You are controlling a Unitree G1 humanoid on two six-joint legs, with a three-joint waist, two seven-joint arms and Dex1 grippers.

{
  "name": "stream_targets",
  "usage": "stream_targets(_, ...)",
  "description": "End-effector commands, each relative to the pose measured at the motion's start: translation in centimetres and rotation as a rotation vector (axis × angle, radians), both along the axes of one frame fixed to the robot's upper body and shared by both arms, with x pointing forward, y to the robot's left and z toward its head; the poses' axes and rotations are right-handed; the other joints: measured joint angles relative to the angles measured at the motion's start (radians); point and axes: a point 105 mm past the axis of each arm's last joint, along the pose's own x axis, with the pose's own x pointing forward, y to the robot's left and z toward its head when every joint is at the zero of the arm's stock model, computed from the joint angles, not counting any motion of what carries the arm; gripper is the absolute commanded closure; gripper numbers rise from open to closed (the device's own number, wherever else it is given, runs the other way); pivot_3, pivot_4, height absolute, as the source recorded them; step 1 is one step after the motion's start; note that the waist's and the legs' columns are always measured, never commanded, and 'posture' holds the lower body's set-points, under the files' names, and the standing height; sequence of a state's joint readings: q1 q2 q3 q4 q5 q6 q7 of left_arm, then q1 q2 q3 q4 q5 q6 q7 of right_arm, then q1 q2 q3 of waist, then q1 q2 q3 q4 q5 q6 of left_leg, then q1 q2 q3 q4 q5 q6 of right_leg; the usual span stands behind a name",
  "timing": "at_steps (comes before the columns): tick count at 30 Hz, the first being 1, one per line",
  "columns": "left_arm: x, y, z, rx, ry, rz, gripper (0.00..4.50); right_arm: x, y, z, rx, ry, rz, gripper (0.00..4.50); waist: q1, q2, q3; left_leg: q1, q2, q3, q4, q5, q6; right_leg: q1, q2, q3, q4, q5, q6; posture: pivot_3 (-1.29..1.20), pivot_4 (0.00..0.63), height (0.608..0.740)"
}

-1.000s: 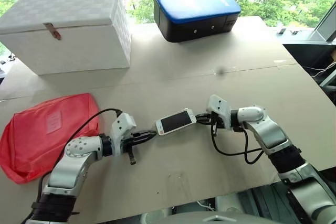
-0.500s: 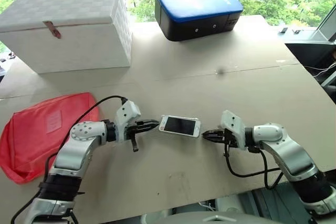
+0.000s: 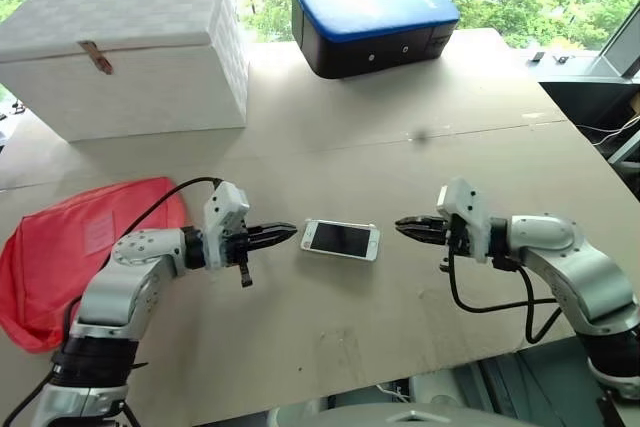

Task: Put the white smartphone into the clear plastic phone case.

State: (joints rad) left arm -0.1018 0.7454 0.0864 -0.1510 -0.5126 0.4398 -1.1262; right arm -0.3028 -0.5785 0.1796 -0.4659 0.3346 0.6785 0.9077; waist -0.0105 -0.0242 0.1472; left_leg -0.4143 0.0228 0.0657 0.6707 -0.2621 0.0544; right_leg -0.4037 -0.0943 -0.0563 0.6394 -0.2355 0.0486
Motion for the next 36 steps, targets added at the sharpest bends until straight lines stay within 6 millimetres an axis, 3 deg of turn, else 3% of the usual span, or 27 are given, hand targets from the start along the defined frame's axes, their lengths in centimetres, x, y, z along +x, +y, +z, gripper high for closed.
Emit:
stream_targets(1,-0.1,-1.0,1.3,0.013,-0.048,-0.029,4.48,-0.7,1.4,1.1,0.041,-0.019,0.085,4.5,0.007,0.0,0.0,0.0,0.0,-0.001,0.0,0.0,0.0,0.0,0.0,-0.001,0.0,0.0,0.0,0.0,0.15,0.734)
stream_targets(7,0.8,-1.9,0.1,0.127,-0.019,-0.014,4.48,-1.1,2.0,1.2,0.023,-0.032,0.17,4.5,0.022,0.0,0.0,0.0,-0.001,-0.001,0.0,0.0,0.0,0.0,0.0,0.0,0.0,0.0,0.0,0.0,0.15,0.734)
stream_targets(11,-0.5,-0.8,-3.5,0.281,0.105,-0.029,4.48,-0.8,2.3,1.0,0.002,-0.029,0.174,4.5,0.019,0.0,0.0,0.0,0.0,0.0,0.0,0.0,0.0,0.0,0.003,0.0,0.0,0.0,0.0,0.0,0.15,0.734)
stream_targets(19,-0.1,-1.2,-5.8,0.322,0.126,-0.023,4.48,-0.6,2.3,-0.9,-0.083,0.013,0.158,4.5,0.025,0.001,-0.001,0.002,0.0,0.0,0.001,0.0,0.0,0.002,0.003,0.001,0.0,0.0,0.0,0.0,0.15,0.734)
stream_targets(22,0.1,-1.5,-5.8,0.291,0.116,-0.008,4.48,-0.1,2.1,-1.8,-0.121,0.014,0.133,4.5,0.028,0.002,-0.001,0.007,0.0,0.0,0.001,-0.001,0.001,0.006,0.003,0.001,0.0,0.0,-0.001,0.0,0.15,0.734)
stream_targets(26,-0.3,-0.3,-5.2,0.23,0.088,0.019,4.48,0.6,1.6,-1.7,-0.13,-0.009,0.089,4.5,0.023,0.002,-0.002,0.012,0.0,0.001,0.001,-0.003,0.005,0.01,0.0,0.002,0.0,-0.001,-0.001,0.0,0.15,0.734)
stream_targets(31,0.6,1.2,-2.0,0.058,0.038,0.129,4.48,0.8,0.4,-1.3,-0.141,-0.029,0.032,4.5,0.018,0.002,0.0,0.012,0.001,0.002,-0.001,-0.002,0.002,0.009,-0.002,0.002,0.0,-0.001,-0.001,0.0,0.15,0.734)
stream_targets(36,0.6,3.1,-2.5,0.114,0.036,0.178,4.48,0.5,-0.4,-1.4,-0.158,-0.023,0.007,4.5,0.021,0.002,0.001,0.01,0.0,0.002,-0.002,-0.001,0.0,0.007,-0.002,0.002,-0.001,-0.001,-0.001,0.0,0.15,0.734)
